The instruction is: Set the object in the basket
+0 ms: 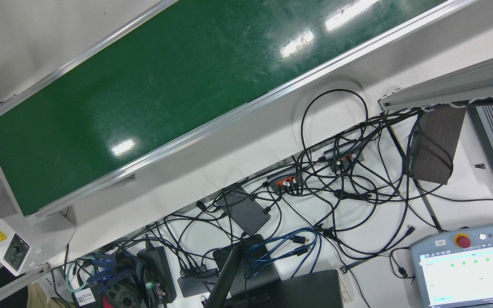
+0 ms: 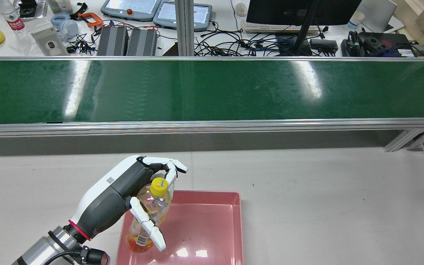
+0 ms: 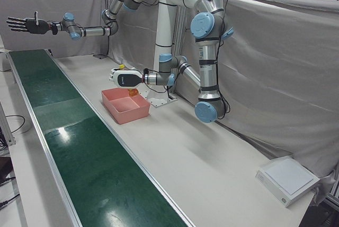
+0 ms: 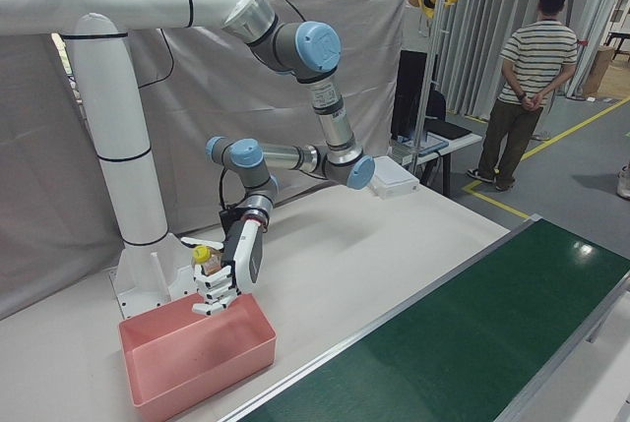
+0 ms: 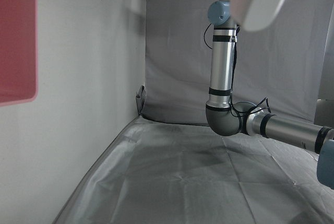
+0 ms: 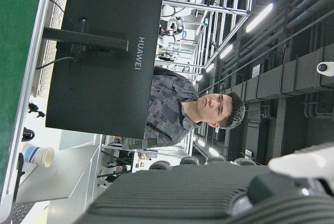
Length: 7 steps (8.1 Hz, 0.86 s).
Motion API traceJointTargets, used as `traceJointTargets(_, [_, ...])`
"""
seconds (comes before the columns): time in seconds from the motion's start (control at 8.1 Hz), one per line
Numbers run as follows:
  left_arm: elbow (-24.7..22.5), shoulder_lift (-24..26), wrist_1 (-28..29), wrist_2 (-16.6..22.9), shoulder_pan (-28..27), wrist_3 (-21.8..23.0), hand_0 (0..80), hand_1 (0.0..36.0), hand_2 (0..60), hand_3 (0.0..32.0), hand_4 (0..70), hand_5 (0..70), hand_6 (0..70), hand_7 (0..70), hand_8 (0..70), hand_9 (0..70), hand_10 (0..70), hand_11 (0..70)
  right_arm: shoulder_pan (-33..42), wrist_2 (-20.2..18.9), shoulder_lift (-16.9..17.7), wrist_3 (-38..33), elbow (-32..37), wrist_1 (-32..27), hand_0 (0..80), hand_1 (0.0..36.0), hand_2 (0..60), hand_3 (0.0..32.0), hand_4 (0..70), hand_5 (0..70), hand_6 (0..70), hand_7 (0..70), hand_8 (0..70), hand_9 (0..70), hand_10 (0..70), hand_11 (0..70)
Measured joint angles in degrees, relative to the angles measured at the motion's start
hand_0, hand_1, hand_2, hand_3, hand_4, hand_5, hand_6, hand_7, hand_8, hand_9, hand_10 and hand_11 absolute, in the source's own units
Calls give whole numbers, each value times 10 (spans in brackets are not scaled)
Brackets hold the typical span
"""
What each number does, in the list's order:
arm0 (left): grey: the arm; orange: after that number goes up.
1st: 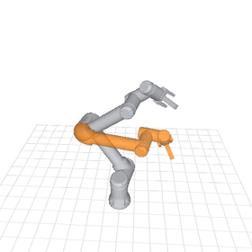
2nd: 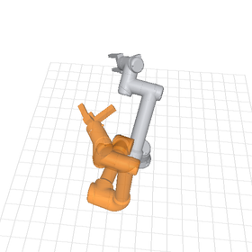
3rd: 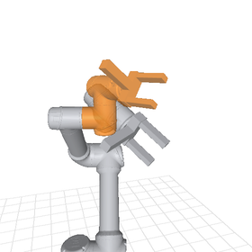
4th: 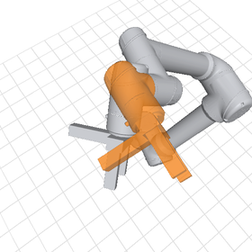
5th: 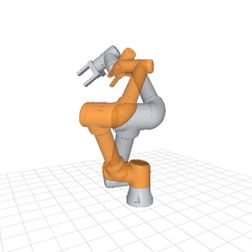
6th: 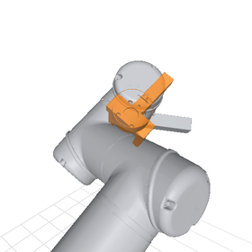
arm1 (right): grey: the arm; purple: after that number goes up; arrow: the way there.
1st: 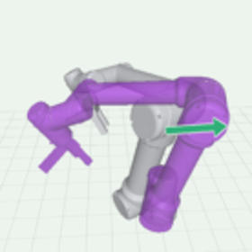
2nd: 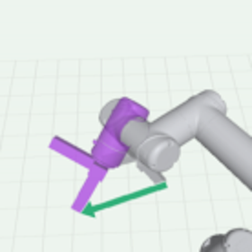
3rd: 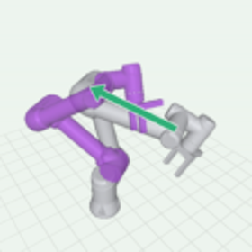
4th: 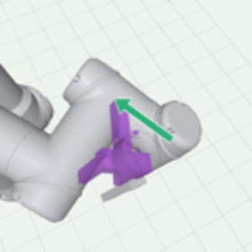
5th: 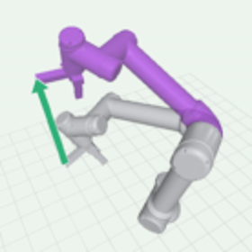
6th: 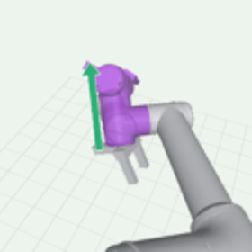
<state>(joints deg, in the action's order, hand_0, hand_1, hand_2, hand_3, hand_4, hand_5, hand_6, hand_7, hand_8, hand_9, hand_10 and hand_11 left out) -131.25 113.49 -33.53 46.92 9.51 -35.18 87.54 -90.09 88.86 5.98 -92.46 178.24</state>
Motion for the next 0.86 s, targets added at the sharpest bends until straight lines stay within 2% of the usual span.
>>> traceJointTargets(0.12, [-1, 1, -5, 6, -2, 0, 621, 103, 0, 0, 24, 56, 0, 47, 0, 0, 16, 46, 0, 0, 0, 0, 0, 0, 0, 0, 0, 0, 0, 0, 0, 0, 0, 0, 0, 0])
traceJointTargets(0.37, [-1, 5, -15, 46, 1, 0, 623, 105, 0, 0, 36, 23, 0, 27, 0, 0, 5, 28, 0, 0, 0, 0, 0, 0, 0, 0, 0, 0, 0, 0, 0, 0, 0, 0, 0, 0])
traceJointTargets(0.62, [-1, 6, -18, 65, 4, 1, 617, 103, 0, 0, 42, 40, 0, 24, 0, 0, 0, 7, 0, 0, 0, 0, 0, 0, 0, 0, 0, 0, 0, 0, 0, 0, 0, 0, 0, 0])
traceJointTargets(0.86, [-1, 7, -19, 68, 5, 3, 624, 106, 0, 0, 34, 72, 0, 25, 0, 0, 0, 2, 0, 0, 0, 0, 0, 0, 0, 0, 0, 0, 0, 0, 0, 0, 0, 0, 0, 0])
